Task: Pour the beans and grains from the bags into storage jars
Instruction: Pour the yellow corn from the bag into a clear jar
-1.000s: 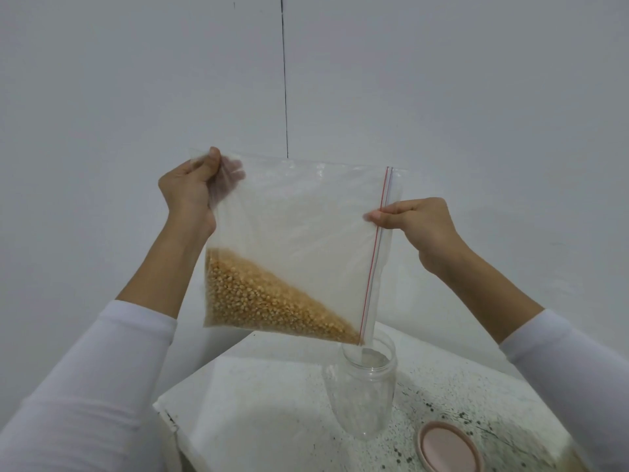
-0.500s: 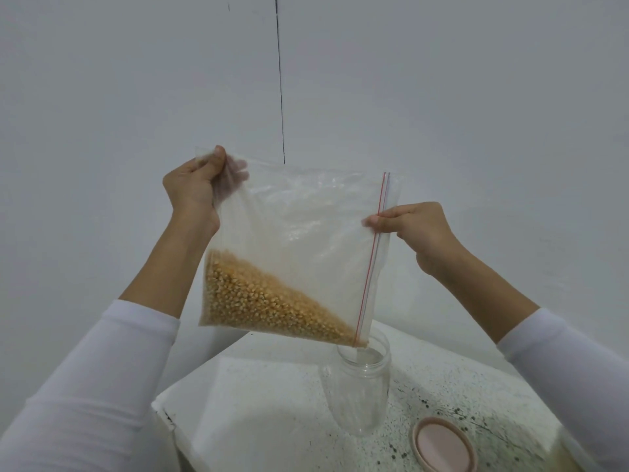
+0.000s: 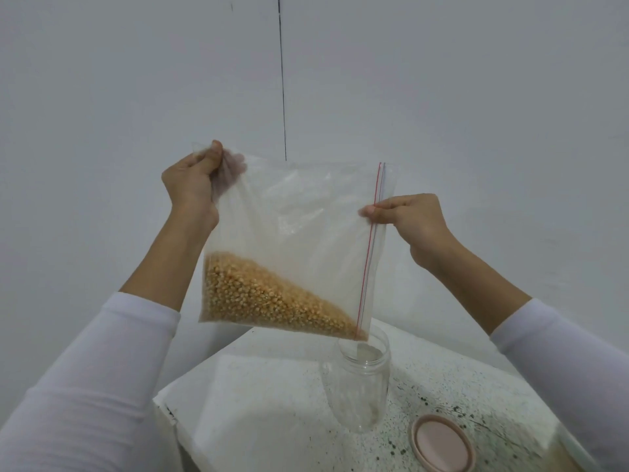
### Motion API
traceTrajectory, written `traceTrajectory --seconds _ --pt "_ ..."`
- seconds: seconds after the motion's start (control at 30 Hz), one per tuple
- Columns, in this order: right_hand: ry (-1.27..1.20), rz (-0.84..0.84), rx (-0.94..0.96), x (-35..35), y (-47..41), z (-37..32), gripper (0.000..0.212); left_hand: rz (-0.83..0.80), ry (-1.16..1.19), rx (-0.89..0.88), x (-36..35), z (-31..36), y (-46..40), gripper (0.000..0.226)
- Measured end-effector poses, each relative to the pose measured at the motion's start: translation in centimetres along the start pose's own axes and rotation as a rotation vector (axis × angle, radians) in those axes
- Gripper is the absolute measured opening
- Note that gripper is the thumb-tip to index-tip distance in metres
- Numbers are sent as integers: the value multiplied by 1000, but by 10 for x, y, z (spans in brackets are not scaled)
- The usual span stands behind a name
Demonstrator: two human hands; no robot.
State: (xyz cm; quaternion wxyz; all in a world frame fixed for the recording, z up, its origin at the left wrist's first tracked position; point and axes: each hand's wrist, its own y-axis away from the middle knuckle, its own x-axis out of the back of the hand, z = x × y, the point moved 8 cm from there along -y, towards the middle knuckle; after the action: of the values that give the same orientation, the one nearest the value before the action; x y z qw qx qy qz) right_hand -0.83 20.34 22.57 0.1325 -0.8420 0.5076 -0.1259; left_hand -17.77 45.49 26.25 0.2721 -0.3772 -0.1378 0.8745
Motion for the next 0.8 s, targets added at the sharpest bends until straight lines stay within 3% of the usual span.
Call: traceTrajectory --seconds 0.1,0.8 --pt "11 -18 -12 -5 0 1 25 -46 -85 -18 -7 3 2 14" --pt "40 -39 11 -13 -8 -3 25 -29 -76 -26 -6 1 -4 19"
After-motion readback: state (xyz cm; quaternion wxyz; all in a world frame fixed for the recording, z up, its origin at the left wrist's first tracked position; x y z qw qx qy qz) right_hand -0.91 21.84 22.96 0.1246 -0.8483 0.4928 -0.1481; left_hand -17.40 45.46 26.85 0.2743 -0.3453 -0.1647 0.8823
